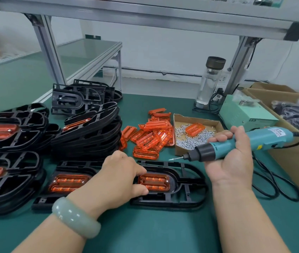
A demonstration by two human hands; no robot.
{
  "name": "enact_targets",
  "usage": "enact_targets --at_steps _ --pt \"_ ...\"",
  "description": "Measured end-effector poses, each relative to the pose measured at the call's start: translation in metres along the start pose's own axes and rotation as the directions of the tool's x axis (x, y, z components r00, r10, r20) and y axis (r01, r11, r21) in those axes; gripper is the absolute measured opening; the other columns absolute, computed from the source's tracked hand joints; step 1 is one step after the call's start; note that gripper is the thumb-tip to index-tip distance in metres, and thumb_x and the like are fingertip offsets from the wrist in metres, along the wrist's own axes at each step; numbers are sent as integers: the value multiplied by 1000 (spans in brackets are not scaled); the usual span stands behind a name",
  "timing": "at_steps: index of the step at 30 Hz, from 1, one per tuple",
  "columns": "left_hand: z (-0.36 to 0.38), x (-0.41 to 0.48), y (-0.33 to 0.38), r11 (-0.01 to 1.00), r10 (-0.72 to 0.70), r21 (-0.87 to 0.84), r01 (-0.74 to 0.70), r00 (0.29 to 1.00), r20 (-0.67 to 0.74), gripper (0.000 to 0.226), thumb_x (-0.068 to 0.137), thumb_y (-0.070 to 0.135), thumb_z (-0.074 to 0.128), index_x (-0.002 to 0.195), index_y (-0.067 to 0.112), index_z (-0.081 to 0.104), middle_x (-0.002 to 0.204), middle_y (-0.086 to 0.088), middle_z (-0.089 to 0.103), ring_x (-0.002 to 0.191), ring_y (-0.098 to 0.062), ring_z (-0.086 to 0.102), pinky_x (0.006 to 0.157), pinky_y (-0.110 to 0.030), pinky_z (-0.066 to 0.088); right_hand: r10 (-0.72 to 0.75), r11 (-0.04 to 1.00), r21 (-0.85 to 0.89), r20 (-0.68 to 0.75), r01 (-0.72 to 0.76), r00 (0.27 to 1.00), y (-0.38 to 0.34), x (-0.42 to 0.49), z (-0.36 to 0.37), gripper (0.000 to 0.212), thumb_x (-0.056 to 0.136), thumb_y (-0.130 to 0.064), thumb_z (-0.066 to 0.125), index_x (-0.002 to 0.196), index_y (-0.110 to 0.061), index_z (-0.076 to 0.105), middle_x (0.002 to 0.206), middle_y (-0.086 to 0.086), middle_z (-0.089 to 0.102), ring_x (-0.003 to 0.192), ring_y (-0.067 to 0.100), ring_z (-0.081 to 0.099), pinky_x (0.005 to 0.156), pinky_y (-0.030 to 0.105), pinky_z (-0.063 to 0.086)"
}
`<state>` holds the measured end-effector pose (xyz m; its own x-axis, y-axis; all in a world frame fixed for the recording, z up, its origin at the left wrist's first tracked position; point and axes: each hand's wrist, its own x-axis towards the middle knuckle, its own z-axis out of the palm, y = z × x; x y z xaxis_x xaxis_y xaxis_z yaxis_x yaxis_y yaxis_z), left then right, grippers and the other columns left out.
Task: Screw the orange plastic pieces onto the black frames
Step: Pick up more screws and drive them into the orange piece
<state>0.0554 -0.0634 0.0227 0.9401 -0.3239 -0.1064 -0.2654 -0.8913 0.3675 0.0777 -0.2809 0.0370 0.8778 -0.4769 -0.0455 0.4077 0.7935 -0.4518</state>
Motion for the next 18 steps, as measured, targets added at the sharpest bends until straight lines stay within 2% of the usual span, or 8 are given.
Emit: enact_targets --at_steps 4,9,11,14,18 --pt "8 0 7 999 30 36 -29 999 -19 55 76 61 62 123 33 58 111 9 58 119 -16 30 104 -32 29 -8 994 -106 28 11 1000 3 -9 1 15 97 -19 57 84 -18 48 62 -8 50 50 6 50 56 20 47" --pt "14 -2 3 991 13 132 -3 998 -69 86 59 84 49 133 40 46 111 11 52 117 -17 27 103 -32 19 -1 982 -190 66 13 998 11 -16 1 9 96 -17 57 91 -16 50 62 -6 51 51 7 50 58 21 46" --pt "13 -2 1 988 27 156 -17 998 -61 91 56 86 47 135 41 43 111 10 49 117 -18 25 104 -34 16 5 976 -216 74 12 997 16 -17 2 9 96 -15 57 90 -17 50 61 -6 50 50 7 50 56 21 45" --pt "14 -2 0 991 39 126 -33 998 -43 89 60 84 50 138 42 38 113 10 47 120 -17 23 107 -34 14 19 973 -233 83 1 996 23 -19 5 14 95 -15 58 84 -19 50 61 -5 51 48 8 50 52 20 45" --pt "17 -2 -1 996 39 81 -36 998 -39 75 70 78 48 135 42 44 116 10 48 121 -17 25 111 -36 12 3 957 -289 122 33 993 30 -23 6 14 95 -16 59 84 -19 51 60 -4 50 48 9 48 49 21 44"
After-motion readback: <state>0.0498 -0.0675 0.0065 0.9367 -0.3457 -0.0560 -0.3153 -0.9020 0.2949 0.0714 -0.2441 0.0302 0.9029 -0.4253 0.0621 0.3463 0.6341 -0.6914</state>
